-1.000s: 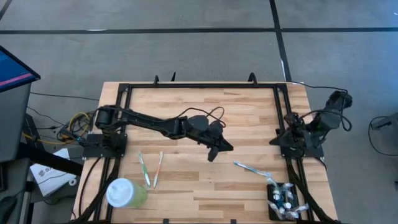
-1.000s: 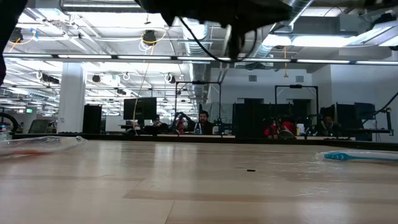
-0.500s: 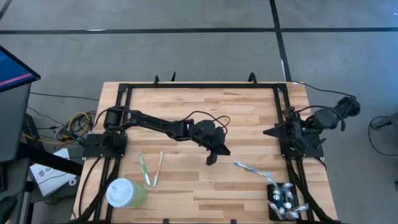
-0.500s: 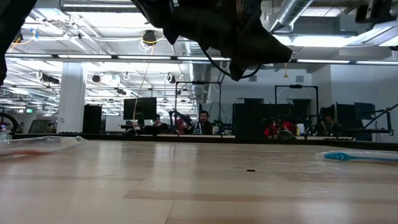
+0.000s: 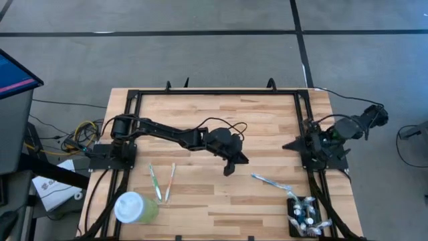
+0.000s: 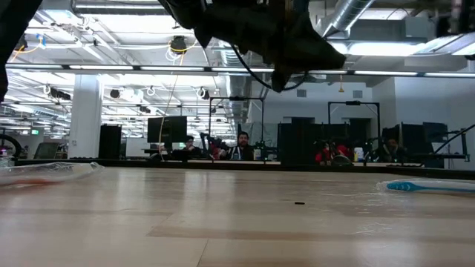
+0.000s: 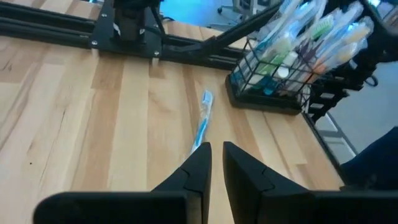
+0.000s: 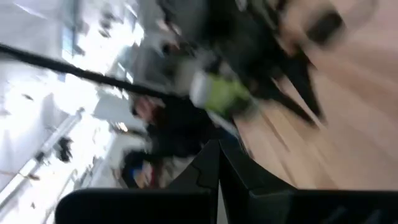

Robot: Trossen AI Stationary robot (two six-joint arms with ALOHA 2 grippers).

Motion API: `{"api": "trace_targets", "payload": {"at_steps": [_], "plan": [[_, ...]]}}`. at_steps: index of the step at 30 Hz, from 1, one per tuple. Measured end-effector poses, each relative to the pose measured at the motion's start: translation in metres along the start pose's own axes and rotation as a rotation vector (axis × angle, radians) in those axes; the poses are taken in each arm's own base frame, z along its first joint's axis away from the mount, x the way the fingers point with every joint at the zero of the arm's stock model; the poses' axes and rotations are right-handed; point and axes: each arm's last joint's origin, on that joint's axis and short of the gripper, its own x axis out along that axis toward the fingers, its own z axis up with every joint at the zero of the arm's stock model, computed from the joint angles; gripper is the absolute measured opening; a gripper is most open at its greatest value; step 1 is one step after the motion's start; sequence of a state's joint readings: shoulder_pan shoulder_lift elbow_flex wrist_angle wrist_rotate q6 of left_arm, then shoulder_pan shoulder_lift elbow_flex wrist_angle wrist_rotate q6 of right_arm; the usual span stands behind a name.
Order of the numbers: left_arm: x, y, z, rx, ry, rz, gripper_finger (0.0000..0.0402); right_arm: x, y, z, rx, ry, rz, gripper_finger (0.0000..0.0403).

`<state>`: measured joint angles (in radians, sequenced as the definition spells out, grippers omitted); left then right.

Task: Pick & Place toothbrushing station
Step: Put the blue toothbrush into the black organizer

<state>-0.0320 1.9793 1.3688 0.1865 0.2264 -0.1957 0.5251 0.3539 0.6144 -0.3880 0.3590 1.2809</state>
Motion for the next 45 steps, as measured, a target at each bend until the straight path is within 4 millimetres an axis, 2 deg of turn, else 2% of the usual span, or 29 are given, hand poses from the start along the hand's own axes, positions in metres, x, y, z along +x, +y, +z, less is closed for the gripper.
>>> {"api": "trace_targets", "payload": {"at_steps": [2,10,14,16,21,28,38,42,45], "plan": [[-0.008,-0.001,0.009,-0.016,-0.03,0.014,0.0035,0.002,-0.007,-0.005,0.028,0.079,-0.067,0.0],[-0.058,-0.017,0.051,0.002,-0.147,0.156,0.0035,0.032,-0.027,-0.027,0.049,0.36,-0.349,0.0],[-0.075,-0.021,0.06,0.012,-0.161,0.206,0.0035,0.045,-0.038,-0.033,0.02,0.448,-0.486,0.0],[-0.077,-0.021,0.062,0.011,-0.167,0.22,0.0035,0.049,-0.047,-0.036,-0.01,0.507,-0.572,0.0],[-0.079,-0.021,0.062,0.007,-0.161,0.24,0.0035,0.066,-0.059,-0.037,-0.157,0.572,-0.645,0.0],[-0.079,-0.021,0.061,0.005,-0.151,0.245,0.0035,0.088,-0.078,-0.038,-0.119,0.685,-0.753,0.0],[-0.078,-0.02,0.056,0.002,-0.129,0.257,0.0035,0.117,-0.078,-0.04,-0.42,0.954,-0.777,0.0],[-0.078,-0.019,0.056,0.002,-0.129,0.257,0.0035,0.129,-0.085,-0.047,-0.442,1.035,-0.779,0.0002],[-0.078,-0.019,0.057,0.002,-0.13,0.257,0.0035,0.132,-0.092,-0.055,-0.456,1.089,-0.809,0.0023]]}}
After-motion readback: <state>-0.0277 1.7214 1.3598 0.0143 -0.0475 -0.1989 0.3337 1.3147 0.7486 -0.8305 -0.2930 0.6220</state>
